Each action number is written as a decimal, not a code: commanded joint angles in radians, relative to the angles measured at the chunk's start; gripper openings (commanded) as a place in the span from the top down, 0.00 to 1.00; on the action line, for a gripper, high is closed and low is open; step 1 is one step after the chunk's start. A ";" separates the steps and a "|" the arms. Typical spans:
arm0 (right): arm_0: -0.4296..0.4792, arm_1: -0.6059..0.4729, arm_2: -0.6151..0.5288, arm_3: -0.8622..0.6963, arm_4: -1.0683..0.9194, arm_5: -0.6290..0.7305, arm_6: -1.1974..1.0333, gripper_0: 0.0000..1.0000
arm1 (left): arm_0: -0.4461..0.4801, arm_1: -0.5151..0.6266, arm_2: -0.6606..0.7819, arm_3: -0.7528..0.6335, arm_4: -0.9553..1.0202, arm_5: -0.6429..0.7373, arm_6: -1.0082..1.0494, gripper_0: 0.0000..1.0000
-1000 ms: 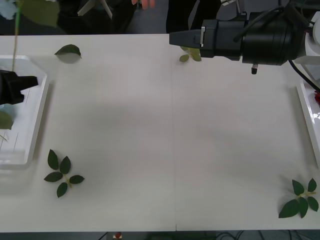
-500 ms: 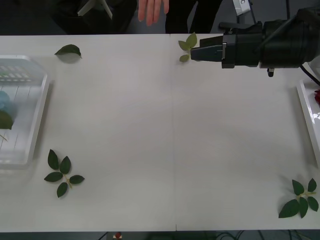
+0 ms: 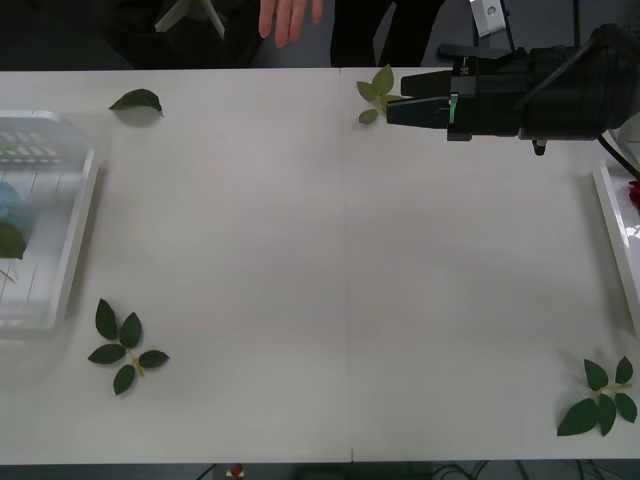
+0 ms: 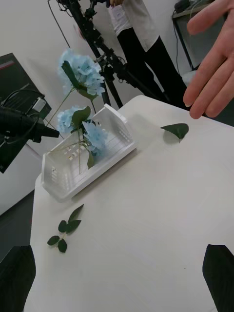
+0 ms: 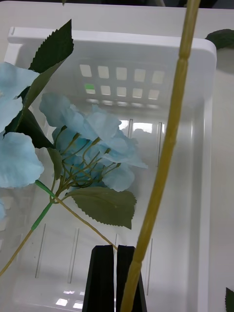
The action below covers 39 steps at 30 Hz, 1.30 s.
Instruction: Place the red flowers into the right box and the blue flowers into the left box. If a person shows an open palm, hand one flower to the person first, then continue sorting.
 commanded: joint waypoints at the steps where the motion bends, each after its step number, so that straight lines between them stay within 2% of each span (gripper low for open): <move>1: -0.006 0.008 -0.007 -0.012 -0.014 0.009 0.046 0.00 | -0.009 0.027 0.004 -0.020 0.021 -0.009 -0.002 1.00; 11: -0.006 0.008 -0.006 -0.013 -0.018 0.009 0.057 0.00 | -0.012 0.027 -0.066 -0.068 0.213 -0.055 -0.028 1.00; 23: -0.006 0.008 -0.007 -0.012 -0.021 0.009 0.060 0.00 | -0.036 -0.019 -0.335 -0.236 0.431 -0.230 -0.034 1.00; 30: -0.006 0.008 -0.006 -0.012 -0.021 0.018 0.047 0.00 | -0.063 -0.075 -0.471 -0.304 0.432 -0.320 -0.039 1.00; 33: -0.002 0.012 -0.006 -0.013 -0.028 0.021 0.030 0.00 | -0.084 -0.121 -0.580 -0.350 0.363 -0.428 -0.036 1.00; 39: -0.002 0.034 -0.002 -0.016 -0.028 0.015 -0.078 0.00 | -0.122 -0.184 -0.704 -0.358 0.227 -0.593 -0.034 1.00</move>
